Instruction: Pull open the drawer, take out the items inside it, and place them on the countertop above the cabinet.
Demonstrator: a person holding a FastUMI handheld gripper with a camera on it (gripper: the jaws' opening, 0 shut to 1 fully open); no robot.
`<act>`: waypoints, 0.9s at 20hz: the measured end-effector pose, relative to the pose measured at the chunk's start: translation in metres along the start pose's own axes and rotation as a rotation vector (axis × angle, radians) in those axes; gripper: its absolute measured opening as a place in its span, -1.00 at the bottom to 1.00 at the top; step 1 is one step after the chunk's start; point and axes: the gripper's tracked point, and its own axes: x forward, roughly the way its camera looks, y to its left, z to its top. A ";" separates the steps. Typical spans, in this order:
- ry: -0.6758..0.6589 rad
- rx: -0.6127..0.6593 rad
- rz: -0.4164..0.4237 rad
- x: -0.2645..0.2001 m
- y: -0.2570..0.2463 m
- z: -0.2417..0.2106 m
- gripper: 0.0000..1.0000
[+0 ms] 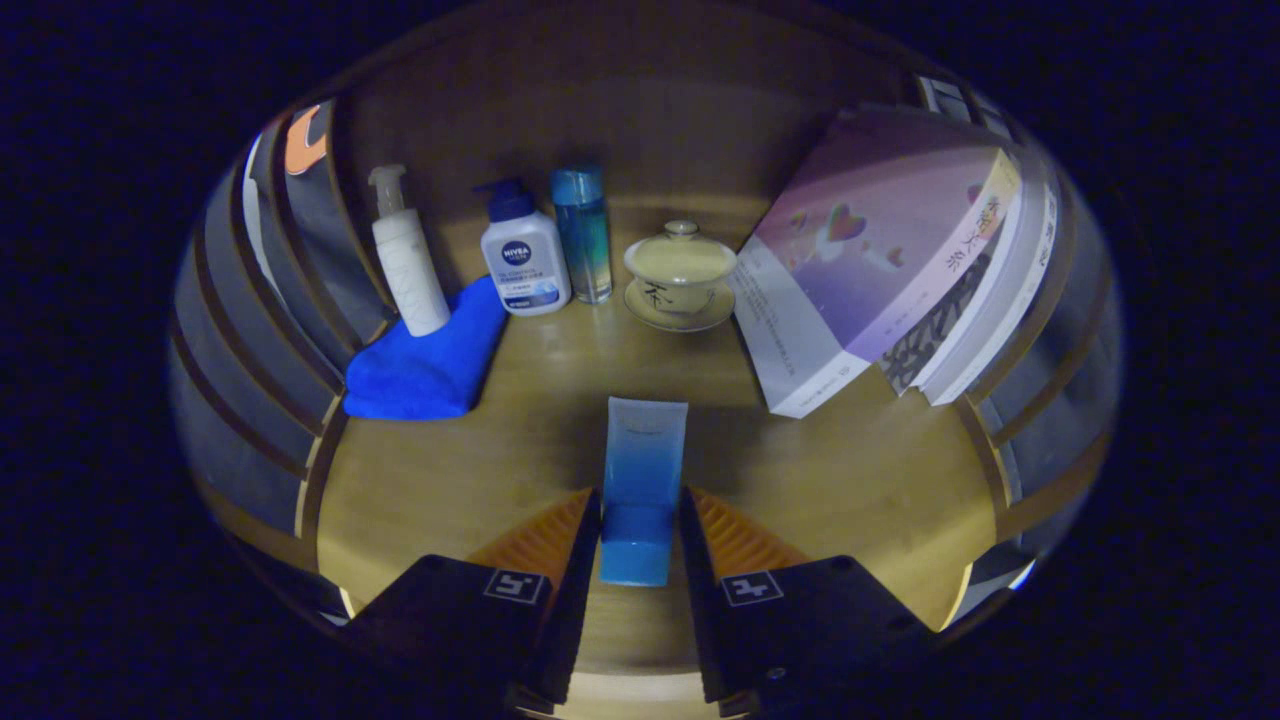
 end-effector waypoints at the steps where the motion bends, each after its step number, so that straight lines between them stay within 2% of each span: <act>1: -0.009 -0.002 0.006 -0.007 0.001 0.000 0.11; 8: -0.023 0.006 0.151 -0.069 0.026 -0.042 0.50; 13: -0.110 -0.011 0.204 -0.133 0.029 -0.077 0.52; 18: -0.298 0.007 0.212 -0.200 0.020 -0.105 0.53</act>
